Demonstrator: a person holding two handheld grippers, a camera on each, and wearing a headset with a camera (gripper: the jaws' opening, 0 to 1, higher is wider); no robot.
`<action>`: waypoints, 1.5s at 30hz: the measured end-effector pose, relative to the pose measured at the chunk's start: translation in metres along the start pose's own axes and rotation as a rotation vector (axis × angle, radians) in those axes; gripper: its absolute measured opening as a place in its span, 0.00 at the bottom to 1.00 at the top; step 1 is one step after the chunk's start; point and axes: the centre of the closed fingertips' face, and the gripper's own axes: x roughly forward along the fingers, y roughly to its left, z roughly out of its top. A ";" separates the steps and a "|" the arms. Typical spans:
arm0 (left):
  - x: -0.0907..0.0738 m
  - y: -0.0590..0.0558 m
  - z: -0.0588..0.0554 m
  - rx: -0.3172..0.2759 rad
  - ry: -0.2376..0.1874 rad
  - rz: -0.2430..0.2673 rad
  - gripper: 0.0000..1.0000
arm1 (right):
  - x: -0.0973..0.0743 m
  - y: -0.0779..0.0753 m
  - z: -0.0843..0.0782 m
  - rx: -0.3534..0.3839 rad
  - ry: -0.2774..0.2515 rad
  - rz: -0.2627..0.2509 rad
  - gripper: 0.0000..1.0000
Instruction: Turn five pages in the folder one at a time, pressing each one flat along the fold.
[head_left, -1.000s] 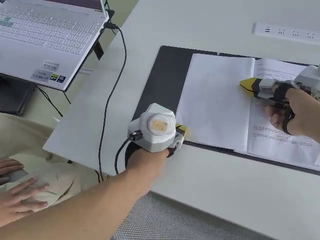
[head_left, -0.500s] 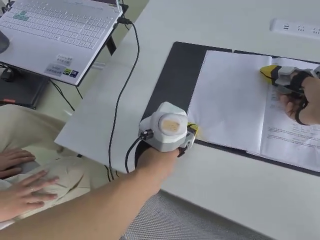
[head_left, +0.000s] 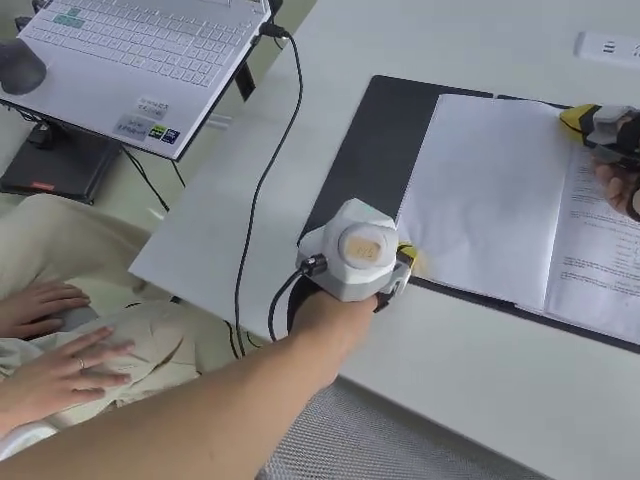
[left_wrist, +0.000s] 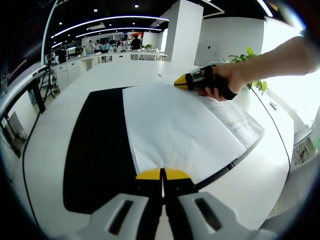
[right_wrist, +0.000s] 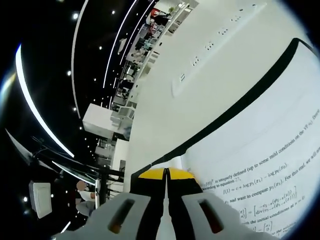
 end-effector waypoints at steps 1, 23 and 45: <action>0.000 0.000 0.000 -0.002 0.001 0.000 0.00 | 0.001 0.000 0.002 -0.016 -0.006 -0.003 0.00; -0.003 -0.003 0.002 0.032 0.023 -0.002 0.00 | -0.052 0.008 -0.064 0.040 0.230 0.050 0.00; -0.005 -0.004 0.002 0.057 0.031 0.000 0.00 | -0.121 -0.004 -0.155 0.069 0.430 0.119 0.00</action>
